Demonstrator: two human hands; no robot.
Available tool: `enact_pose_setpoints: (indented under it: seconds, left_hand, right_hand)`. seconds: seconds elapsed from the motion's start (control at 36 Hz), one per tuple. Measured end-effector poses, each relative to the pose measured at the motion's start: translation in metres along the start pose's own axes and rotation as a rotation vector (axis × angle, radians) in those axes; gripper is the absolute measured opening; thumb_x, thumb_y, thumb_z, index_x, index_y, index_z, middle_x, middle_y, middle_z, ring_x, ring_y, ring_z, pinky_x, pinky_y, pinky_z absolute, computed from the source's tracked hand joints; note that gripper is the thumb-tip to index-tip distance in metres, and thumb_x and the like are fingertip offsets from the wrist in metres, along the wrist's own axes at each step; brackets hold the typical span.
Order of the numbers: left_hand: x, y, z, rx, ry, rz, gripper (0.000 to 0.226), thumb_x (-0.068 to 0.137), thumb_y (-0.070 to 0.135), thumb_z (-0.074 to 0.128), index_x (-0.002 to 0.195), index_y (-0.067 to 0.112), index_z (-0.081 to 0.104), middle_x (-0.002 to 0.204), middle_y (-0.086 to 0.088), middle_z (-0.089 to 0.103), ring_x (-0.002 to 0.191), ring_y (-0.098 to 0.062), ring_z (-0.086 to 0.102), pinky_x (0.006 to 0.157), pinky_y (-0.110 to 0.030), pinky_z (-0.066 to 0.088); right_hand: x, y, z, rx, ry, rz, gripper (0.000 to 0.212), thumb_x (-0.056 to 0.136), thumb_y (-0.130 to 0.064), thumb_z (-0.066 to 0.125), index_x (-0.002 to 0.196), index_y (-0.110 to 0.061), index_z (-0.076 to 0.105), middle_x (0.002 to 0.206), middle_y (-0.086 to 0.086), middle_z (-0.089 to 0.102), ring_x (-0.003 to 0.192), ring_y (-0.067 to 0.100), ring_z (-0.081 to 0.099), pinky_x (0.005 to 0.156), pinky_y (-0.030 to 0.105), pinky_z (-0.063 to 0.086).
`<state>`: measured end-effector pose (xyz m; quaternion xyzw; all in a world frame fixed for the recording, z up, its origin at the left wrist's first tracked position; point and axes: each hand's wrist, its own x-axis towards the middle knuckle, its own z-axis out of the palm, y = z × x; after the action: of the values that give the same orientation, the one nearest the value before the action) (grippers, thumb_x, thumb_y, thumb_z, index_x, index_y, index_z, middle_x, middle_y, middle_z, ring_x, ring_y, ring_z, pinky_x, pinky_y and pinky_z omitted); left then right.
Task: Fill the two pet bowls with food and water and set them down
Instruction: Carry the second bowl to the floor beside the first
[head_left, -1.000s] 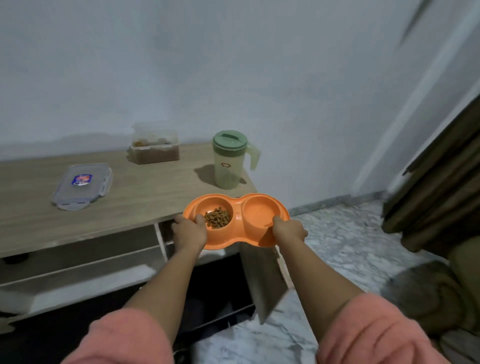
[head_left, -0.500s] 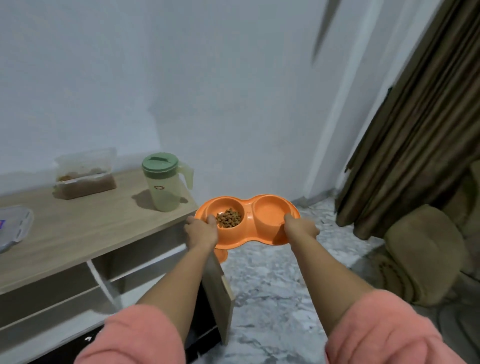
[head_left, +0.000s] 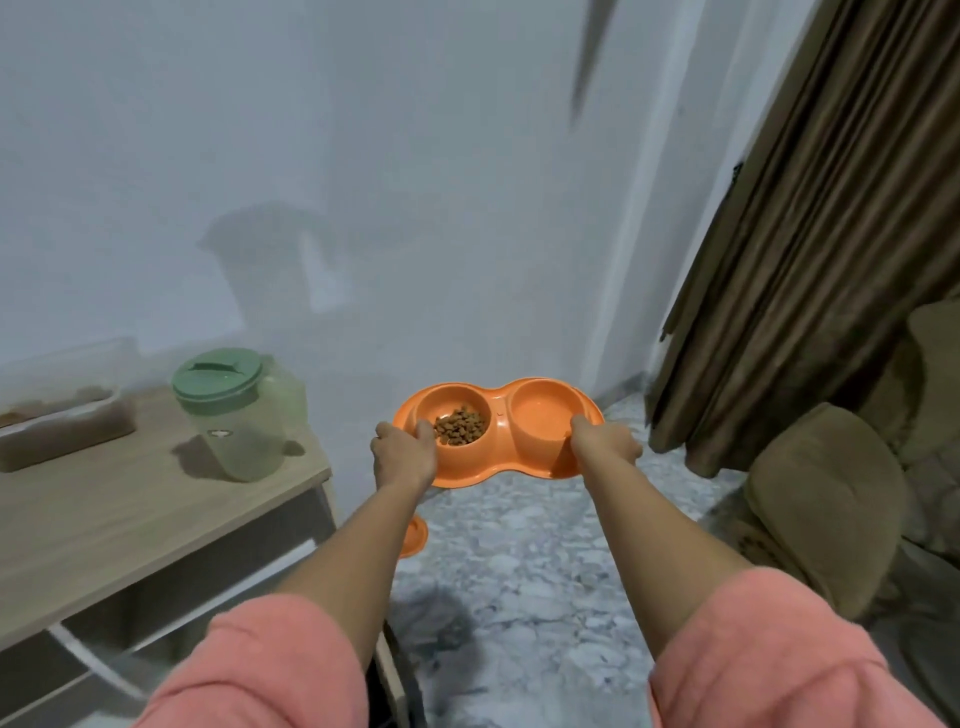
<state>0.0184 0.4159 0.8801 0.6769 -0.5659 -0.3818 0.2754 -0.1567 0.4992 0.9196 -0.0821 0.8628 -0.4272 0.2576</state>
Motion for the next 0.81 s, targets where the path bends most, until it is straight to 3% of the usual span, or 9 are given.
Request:
enact_pose_setpoints:
  seconds: [0.19,0.33,0.56,0.61,0.69,0.81]
  left_hand:
    - [0.02,0.023,0.048,-0.03,0.043,-0.072,0.057,0.099,0.037,0.04,0.137,-0.005,0.032,0.138,-0.027,0.043,0.12,-0.043,0.05,0.095,-0.045,0.044]
    - [0.038,0.049,0.09,-0.075,0.113,-0.144,0.056,0.099,0.036,0.039,0.137,-0.005,0.032,0.137,-0.028,0.043,0.121,-0.044,0.048,0.096,-0.045,0.042]
    - [0.061,0.071,0.137,-0.168,0.153,-0.277,0.053,0.096,0.038,0.044,0.138,0.005,0.038,0.13,-0.026,0.053,0.12,-0.041,0.051,0.095,-0.041,0.043]
    - [0.07,0.073,0.145,-0.186,0.16,-0.304,0.052,0.096,0.038,0.045,0.138,0.007,0.039,0.13,-0.024,0.054,0.119,-0.04,0.051,0.09,-0.04,0.044]
    - [0.087,0.078,0.158,-0.198,0.151,-0.343,0.052,0.097,0.036,0.044,0.141,0.009,0.036,0.132,-0.023,0.051,0.117,-0.039,0.053,0.07,-0.035,0.04]
    - [0.124,0.08,0.173,-0.208,0.152,-0.364,0.053,0.098,0.037,0.043,0.143,0.011,0.032,0.132,-0.022,0.051,0.114,-0.039,0.054,0.074,-0.034,0.042]
  right_hand:
    - [0.067,-0.021,0.003,-0.074,-0.061,-0.04,0.052,0.093,-0.034,0.053,0.13,0.002,0.05,0.134,0.021,0.04,0.097,0.035,0.057,0.081,0.039,0.046]
    - [0.124,-0.047,0.005,-0.128,-0.126,-0.109,0.053,0.092,-0.034,0.053,0.134,-0.001,0.048,0.136,0.022,0.04,0.108,0.038,0.057,0.091,0.044,0.048]
    - [0.2,-0.075,0.02,-0.204,-0.232,-0.161,0.045,0.089,-0.03,0.053,0.121,0.001,0.055,0.129,0.024,0.049,0.092,0.039,0.061,0.085,0.044,0.055]
    - [0.214,-0.078,0.027,-0.222,-0.26,-0.159,0.046,0.089,-0.031,0.053,0.122,0.0,0.054,0.127,0.024,0.052,0.097,0.039,0.061,0.085,0.043,0.054]
    - [0.238,-0.084,0.043,-0.237,-0.267,-0.147,0.048,0.089,-0.031,0.053,0.125,0.001,0.053,0.129,0.023,0.049,0.104,0.039,0.06,0.083,0.041,0.051]
    - [0.275,-0.093,0.077,-0.237,-0.292,-0.134,0.049,0.09,-0.031,0.055,0.126,0.003,0.053,0.131,0.023,0.049,0.106,0.039,0.059,0.081,0.039,0.049]
